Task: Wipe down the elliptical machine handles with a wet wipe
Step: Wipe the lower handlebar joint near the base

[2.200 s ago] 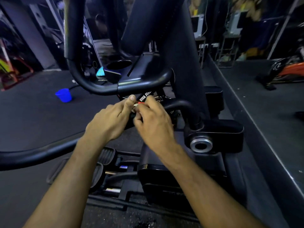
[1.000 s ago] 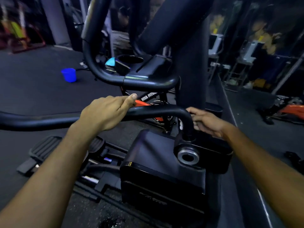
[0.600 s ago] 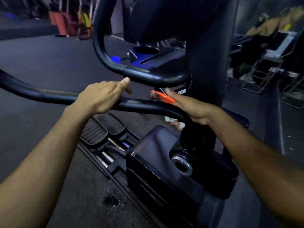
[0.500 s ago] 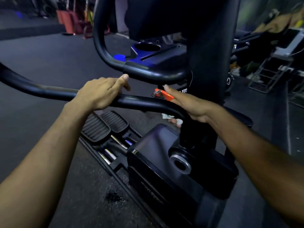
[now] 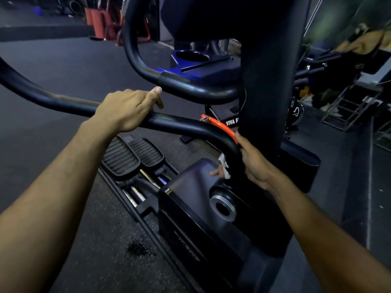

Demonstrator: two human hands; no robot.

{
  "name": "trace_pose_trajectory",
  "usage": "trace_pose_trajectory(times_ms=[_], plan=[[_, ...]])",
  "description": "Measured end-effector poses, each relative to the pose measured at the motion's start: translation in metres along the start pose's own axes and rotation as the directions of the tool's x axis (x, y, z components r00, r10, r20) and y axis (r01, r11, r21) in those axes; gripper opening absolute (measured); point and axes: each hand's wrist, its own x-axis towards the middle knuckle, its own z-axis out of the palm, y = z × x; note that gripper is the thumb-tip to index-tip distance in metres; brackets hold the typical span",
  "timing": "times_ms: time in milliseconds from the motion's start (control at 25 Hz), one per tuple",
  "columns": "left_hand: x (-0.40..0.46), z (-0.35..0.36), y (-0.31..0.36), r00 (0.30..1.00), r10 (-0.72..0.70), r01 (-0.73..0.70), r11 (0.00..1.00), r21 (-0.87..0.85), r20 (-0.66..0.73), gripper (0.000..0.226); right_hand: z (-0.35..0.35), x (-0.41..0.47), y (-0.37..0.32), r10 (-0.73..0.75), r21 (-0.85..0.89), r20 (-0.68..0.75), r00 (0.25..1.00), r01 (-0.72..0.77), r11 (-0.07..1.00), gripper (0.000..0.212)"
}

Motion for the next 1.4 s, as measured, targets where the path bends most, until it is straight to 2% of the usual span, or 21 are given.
trace_pose_trajectory(times_ms=[120, 320, 440, 560, 680, 760, 840, 920, 1000, 1040, 1120, 1200, 1280, 1360, 1400], plan=[[0.001, -0.001, 0.001, 1.0, 0.003, -0.003, 1.0, 0.01, 0.004, 0.072, -0.007, 0.005, -0.007, 0.07, 0.02, 0.104, 0.992, -0.073, 0.997, 0.09], [0.0, -0.001, 0.0, 1.0, 0.003, -0.003, 1.0, 0.021, 0.004, 0.07, -0.003, 0.01, -0.014, 0.103, -0.089, 0.226, 0.969, -0.085, 0.992, 0.1], [0.0, 0.0, 0.0, 1.0, 0.008, -0.007, 1.0, 0.022, -0.003, 0.07, 0.008, 0.014, -0.051, 0.134, -0.149, 0.127, 0.983, -0.115, 0.982, 0.094], [0.0, 0.002, -0.004, 1.0, 0.021, -0.021, 0.999, 0.031, -0.017, 0.072, 0.04, 0.025, -0.101, 0.142, -0.463, 0.059, 0.988, -0.099, 0.881, 0.1], [0.001, 0.002, -0.004, 0.999, 0.032, -0.031, 0.999, 0.029, -0.033, 0.071, 0.079, 0.039, -0.129, 0.118, -0.59, 0.038, 0.992, -0.073, 0.804, 0.093], [0.001, 0.003, -0.006, 0.998, 0.028, -0.027, 0.999, 0.027, -0.05, 0.069, 0.09, 0.046, -0.129, 0.115, -0.621, 0.025, 0.993, -0.075, 0.78, 0.086], [0.002, 0.004, -0.009, 0.998, 0.04, -0.04, 0.999, -0.011, -0.056, 0.067, 0.075, 0.038, -0.118, 0.14, -0.566, 0.0, 0.99, -0.116, 0.816, 0.084], [0.006, 0.0, -0.014, 0.993, 0.106, -0.11, 0.988, -0.107, -0.044, 0.064, 0.054, 0.023, -0.105, 0.167, -0.455, 0.064, 0.984, -0.12, 0.882, 0.083], [0.008, -0.009, -0.025, 0.986, 0.166, -0.163, 0.956, -0.244, -0.006, 0.065, 0.044, 0.016, -0.102, 0.189, -0.414, 0.107, 0.976, -0.129, 0.901, 0.085], [0.008, -0.013, -0.035, 0.985, 0.171, -0.162, 0.951, -0.264, 0.011, 0.068, 0.046, 0.019, -0.105, 0.21, -0.433, 0.096, 0.973, -0.149, 0.889, 0.087], [0.007, -0.017, -0.055, 0.991, 0.136, -0.133, 0.975, -0.181, 0.004, 0.076, 0.062, 0.029, -0.12, 0.251, -0.524, 0.041, 0.967, -0.193, 0.829, 0.095], [0.004, -0.016, -0.072, 0.987, 0.113, -0.129, 0.983, -0.133, -0.117, 0.077, 0.085, 0.047, -0.133, 0.227, -0.639, -0.003, 0.974, -0.176, 0.749, 0.102], [-0.001, -0.014, -0.079, 0.95, 0.135, -0.226, 0.92, -0.321, -0.281, 0.065, 0.117, 0.073, -0.142, 0.218, -0.692, 0.02, 0.976, -0.144, 0.708, 0.108], [-0.003, -0.015, -0.08, 0.924, 0.031, -0.282, 0.731, -0.622, -0.382, 0.049, 0.15, 0.101, -0.146, 0.228, -0.714, 0.031, 0.973, -0.138, 0.687, 0.108], [-0.003, -0.017, -0.082, 0.915, -0.014, -0.3, 0.645, -0.703, -0.403, 0.045, 0.167, 0.113, -0.148, 0.226, -0.721, 0.032, 0.974, -0.134, 0.68, 0.1]])
